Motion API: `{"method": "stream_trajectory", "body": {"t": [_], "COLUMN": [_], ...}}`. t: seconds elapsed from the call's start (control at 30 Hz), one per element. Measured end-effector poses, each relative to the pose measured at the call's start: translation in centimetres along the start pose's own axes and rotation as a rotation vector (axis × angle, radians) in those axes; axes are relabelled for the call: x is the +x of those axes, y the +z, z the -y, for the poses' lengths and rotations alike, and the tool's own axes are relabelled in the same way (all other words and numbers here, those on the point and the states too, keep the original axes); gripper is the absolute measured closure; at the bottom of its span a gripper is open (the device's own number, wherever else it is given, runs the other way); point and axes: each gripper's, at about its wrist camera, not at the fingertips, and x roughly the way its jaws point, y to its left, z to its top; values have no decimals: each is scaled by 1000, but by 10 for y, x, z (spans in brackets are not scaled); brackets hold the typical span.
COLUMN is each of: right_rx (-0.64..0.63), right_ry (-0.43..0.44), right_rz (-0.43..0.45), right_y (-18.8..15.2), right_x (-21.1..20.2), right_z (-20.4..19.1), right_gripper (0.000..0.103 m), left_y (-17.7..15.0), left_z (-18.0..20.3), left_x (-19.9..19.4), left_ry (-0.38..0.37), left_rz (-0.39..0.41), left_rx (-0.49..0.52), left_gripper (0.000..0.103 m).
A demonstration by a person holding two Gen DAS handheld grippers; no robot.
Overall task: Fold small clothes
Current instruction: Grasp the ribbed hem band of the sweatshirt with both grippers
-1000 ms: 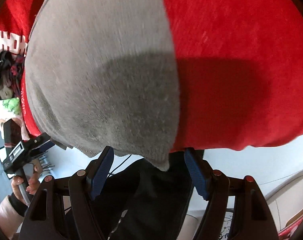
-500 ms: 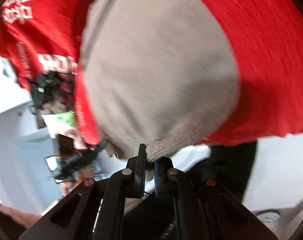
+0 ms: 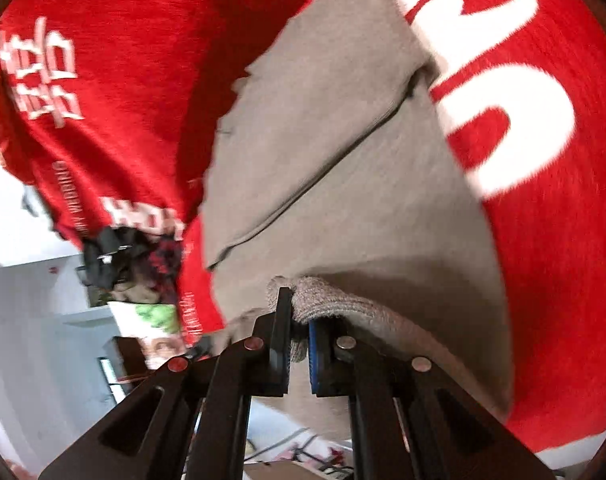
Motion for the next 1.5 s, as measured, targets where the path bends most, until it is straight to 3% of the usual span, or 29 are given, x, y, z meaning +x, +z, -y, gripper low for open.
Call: {"method": "stream_trajectory", "body": {"t": [0.03, 0.07, 0.2, 0.37, 0.43, 0.47, 0.63, 0.73, 0.87, 0.97, 1.03, 1.13, 1.17, 1.23, 1.3, 1.5], "right_rx": [5, 10, 32, 26, -37, -85, -325, -388, -417, -453, -505, -565, -569, -573, -551, -591], "right_ry": [-12, -20, -35, -69, -137, -176, -396, -451, -449, -521, -544, -580, -587, -616, -608, -646], "right_rz": [-4, -8, -22, -42, -27, -12, 24, -7, -74, -148, -139, -158, -158, -148, -140, -72], "right_y": [6, 8, 12, 13, 13, 13, 14, 18, 22, 18, 13, 9, 9, 10, 11, -8], "right_x": [0, 0, 6, -3, -11, -16, -26, -16, 7, 29, 32, 37, 37, 35, 31, 18], "right_z": [1, 4, 6, 4, -7, -14, -43, -46, -40, -34, -39, -44, -44, -45, -46, -73], "right_gripper": [96, 96, 96, 89, 67, 51, 49, 49, 49, 50, 50, 50, 53, 70, 95, 96], "left_y": [-2, -3, 1, 8, 14, 17, 28, 33, 35, 34, 34, 33, 32, 32, 30, 30], "left_z": [-1, 0, 0, 22, 28, 31, 28, 20, 16, 18, 19, 23, 24, 24, 23, 21], "left_x": [-1, -7, -8, 13, 28, 36, 57, 56, 53, 56, 58, 58, 56, 52, 45, 5], "left_ry": [38, 80, 80, 141, 130, 130, 128, 110, 95, 113, 123, 153, 158, 128, 119, 56], "left_rz": [18, 61, 36, -27, -74, -95, -153, -160, -173, -186, -188, -174, -164, -160, -143, -93], "left_rx": [3, 7, 40, 210, 246, 258, 231, 181, 165, 169, 172, 201, 212, 217, 231, 236], "left_gripper": [26, 19, 19, 19, 19, 19, 20, 31, 31, 31, 31, 56, 74, 91, 93, 95]}}
